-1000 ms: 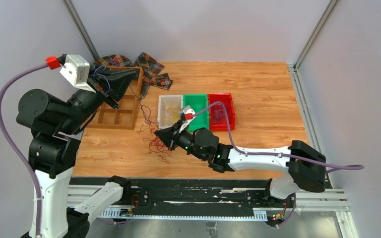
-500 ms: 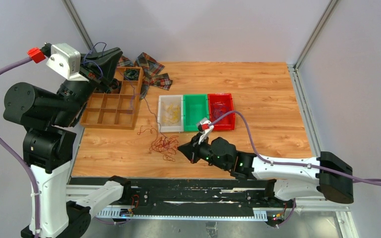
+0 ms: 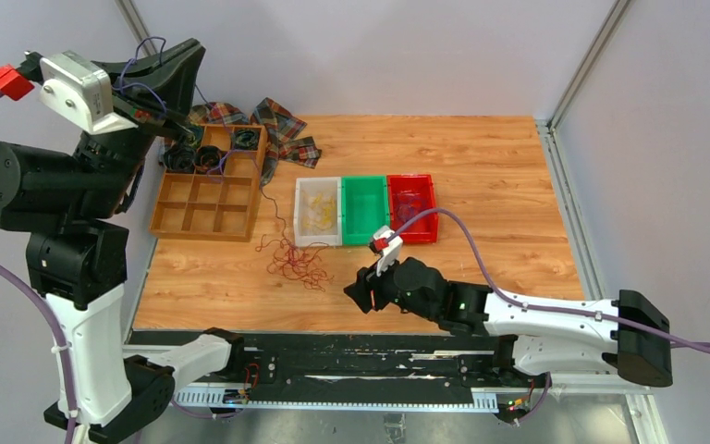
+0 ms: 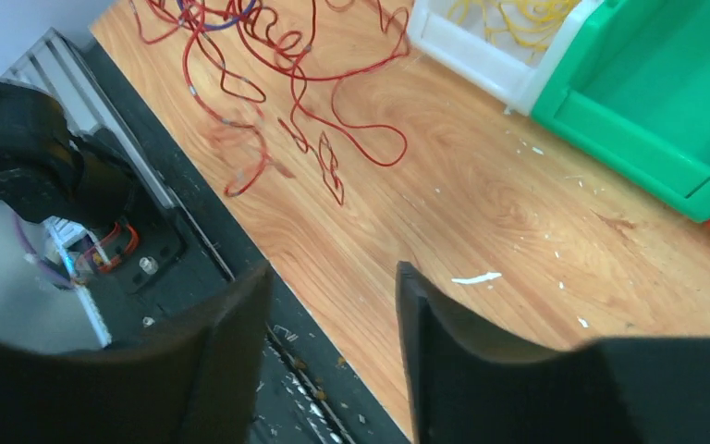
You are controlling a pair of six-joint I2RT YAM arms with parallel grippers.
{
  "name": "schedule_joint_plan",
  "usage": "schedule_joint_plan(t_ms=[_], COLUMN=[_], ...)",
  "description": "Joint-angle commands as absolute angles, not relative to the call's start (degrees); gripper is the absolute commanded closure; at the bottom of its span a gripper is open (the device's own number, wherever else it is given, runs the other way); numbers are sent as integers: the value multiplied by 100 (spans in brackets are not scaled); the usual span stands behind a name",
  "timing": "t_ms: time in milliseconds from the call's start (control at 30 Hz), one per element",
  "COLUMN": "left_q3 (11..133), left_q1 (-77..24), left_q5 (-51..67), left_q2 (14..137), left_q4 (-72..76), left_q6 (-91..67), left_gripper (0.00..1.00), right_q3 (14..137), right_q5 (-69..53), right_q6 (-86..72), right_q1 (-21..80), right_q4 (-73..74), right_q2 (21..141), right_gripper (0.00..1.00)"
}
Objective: Untangle the cables
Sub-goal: Untie the cable.
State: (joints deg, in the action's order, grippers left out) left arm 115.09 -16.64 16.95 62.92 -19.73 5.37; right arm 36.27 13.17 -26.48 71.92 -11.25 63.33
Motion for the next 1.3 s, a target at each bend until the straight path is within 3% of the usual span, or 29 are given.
schedule_joint_plan(t_ms=[0,67,267,467,633,833,900,967,1267], left_q3=[11704,11585,11452,11435,11357,11527,11515,11358,9599], left_q1=[-1687,-1687,-1687,-1687,-1687,-1687,-1687,-1687,-1686], left_q5=[2056,2138,2373,2477,2524,2753,2760,2755,2555], left_q2=[6316,6256,6192,6129,5996,6007,5980,5890,5049], left_q4=[-1783,-1773,-1835,-1897,-1997,-2251,-2292,-2303,-2513], left_q6=[388,363,284,258,276,292,317,390,591], left_gripper=[99,99,99,99,99,99,99,99,99], right_q3=[4364,4775,5987,6852,7157,7693,7628,7490,7029], right_q5=[1712,1647,433,-850,-866,-936,-1079,-953,-332], right_q6=[-1696,-1311,-469,-241,-441,-709,-860,-944,-628], right_q1=[7165,7118,6945,6905,6800,6569,6466,6396,6346], right_q4=[-853,-880,-1199,-1678,-2190,-2200,-2345,-2416,-2347], right_q2=[6056,6102,6988,8232,8978,9559,9525,9406,8580], right_gripper=[34,27,24,24,29,49,68,96,99])
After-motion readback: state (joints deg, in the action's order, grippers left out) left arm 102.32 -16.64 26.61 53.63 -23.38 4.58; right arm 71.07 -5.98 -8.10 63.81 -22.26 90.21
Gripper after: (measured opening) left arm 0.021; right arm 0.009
